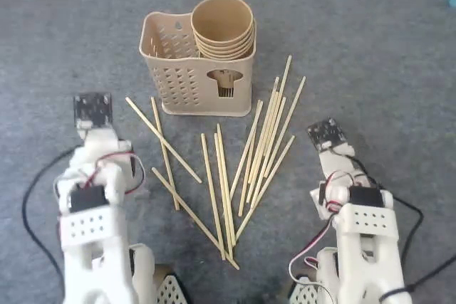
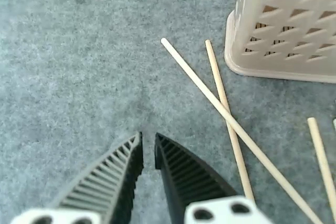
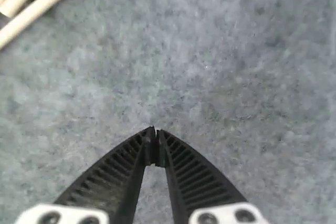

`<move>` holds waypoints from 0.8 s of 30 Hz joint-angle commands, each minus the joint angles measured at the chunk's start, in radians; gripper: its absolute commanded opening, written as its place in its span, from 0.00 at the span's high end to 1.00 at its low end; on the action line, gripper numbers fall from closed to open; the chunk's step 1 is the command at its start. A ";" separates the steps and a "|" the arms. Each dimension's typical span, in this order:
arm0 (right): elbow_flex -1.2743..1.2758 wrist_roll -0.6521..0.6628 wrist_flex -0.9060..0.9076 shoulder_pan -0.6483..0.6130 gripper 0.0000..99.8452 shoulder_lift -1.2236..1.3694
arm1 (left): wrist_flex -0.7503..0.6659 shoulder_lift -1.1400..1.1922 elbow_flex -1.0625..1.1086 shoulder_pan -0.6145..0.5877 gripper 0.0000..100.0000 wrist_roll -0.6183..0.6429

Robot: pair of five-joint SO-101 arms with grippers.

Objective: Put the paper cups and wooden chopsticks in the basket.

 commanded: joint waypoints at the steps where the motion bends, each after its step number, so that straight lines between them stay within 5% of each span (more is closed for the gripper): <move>1: -0.002 0.011 -0.030 0.015 0.99 -0.033 | 0.014 0.267 -0.205 -0.005 0.96 0.028; 11: 0.002 0.020 -0.030 0.041 0.99 -0.033 | 0.166 0.859 -0.696 -0.002 0.83 0.190; 24: 0.002 0.069 -0.025 0.033 0.99 -0.033 | 0.330 1.318 -1.224 0.003 0.85 0.195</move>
